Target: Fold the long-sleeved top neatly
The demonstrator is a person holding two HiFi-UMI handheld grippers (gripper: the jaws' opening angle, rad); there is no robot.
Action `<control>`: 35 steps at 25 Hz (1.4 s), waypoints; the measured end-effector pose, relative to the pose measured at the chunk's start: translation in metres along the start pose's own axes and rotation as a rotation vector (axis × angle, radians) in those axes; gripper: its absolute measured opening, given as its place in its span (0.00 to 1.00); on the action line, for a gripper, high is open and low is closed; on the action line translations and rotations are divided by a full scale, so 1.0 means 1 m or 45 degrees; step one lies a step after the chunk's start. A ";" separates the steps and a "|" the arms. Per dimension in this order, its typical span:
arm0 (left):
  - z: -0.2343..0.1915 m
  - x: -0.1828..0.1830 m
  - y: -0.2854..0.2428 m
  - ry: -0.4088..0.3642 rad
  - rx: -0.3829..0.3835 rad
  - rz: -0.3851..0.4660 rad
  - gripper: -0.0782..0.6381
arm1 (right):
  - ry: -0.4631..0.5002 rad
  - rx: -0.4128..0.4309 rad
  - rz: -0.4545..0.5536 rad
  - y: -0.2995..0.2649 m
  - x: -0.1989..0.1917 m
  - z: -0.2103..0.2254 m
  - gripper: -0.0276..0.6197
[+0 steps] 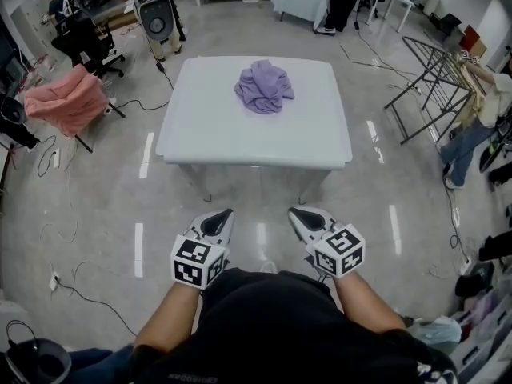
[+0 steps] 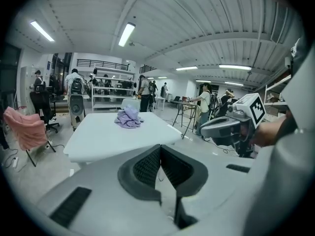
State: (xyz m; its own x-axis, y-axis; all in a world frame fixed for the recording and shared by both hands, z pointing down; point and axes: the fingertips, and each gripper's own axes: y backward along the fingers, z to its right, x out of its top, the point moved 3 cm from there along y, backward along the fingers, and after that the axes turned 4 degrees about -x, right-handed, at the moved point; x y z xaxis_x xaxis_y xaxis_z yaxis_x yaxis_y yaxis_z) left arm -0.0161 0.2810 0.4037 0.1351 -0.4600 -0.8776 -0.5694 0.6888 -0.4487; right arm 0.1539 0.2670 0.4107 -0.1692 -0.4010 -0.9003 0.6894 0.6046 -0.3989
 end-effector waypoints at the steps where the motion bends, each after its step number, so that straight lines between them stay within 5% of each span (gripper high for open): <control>1: 0.000 0.003 -0.007 0.002 0.007 0.004 0.11 | 0.004 0.004 -0.003 -0.001 0.000 0.008 0.05; 11: -0.001 0.022 -0.039 0.012 0.045 -0.005 0.12 | -0.008 0.027 -0.004 -0.008 0.004 0.047 0.05; 20: -0.009 0.027 -0.074 0.002 -0.026 -0.039 0.12 | -0.022 -0.034 -0.026 -0.013 -0.004 0.076 0.05; 26: -0.030 0.048 -0.100 -0.013 -0.055 -0.016 0.11 | -0.053 -0.086 -0.072 -0.025 -0.007 0.102 0.05; 35: -0.101 0.062 -0.131 0.012 -0.043 -0.059 0.12 | -0.012 -0.082 -0.065 -0.097 0.047 0.134 0.05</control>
State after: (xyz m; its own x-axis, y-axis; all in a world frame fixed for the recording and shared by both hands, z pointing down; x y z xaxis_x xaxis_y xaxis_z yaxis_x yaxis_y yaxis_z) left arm -0.0150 0.1057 0.4249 0.1545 -0.4962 -0.8544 -0.5898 0.6474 -0.4826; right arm 0.1737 0.0978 0.4305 -0.1964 -0.4387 -0.8769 0.6330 0.6262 -0.4551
